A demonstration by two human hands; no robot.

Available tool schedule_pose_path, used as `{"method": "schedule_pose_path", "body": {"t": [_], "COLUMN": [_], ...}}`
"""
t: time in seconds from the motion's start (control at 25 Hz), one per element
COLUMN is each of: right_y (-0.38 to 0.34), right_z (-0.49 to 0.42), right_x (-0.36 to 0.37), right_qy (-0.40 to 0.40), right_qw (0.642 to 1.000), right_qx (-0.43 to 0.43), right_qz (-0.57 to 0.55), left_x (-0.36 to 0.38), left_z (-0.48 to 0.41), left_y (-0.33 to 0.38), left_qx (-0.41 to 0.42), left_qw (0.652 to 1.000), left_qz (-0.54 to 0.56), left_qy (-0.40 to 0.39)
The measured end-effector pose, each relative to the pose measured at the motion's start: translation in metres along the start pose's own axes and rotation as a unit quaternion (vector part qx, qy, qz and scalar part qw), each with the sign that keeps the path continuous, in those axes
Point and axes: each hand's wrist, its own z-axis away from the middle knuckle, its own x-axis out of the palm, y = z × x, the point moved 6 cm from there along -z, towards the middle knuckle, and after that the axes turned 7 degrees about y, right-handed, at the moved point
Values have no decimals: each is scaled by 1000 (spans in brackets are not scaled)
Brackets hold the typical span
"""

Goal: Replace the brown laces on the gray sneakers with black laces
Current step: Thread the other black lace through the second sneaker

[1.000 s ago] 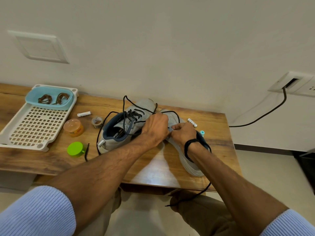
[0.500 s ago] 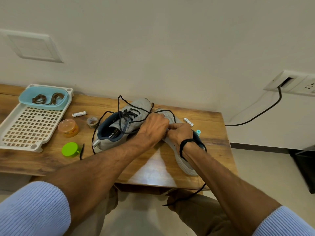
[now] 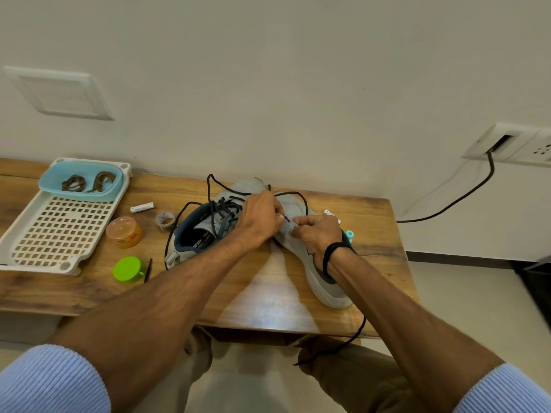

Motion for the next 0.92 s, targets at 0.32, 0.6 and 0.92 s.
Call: {"method": "schedule_pose_path", "body": {"t": [0.32, 0.6, 0.92], "right_y": [4, -2, -36], "right_z": [3, 8, 5], "right_x": [3, 2, -17], "right_qy": [-6, -2, -11], "right_qw": [1000, 999, 955], "right_qx": [-18, -40, -138], "right_qz": [21, 36, 262], "left_x": [9, 16, 11], "left_z": [6, 15, 12], "left_y": [3, 16, 18], "left_qx": [32, 94, 103], "left_qw": [997, 986, 980], "left_qz": [-51, -138, -168], "left_qy": [-38, -24, 12]}}
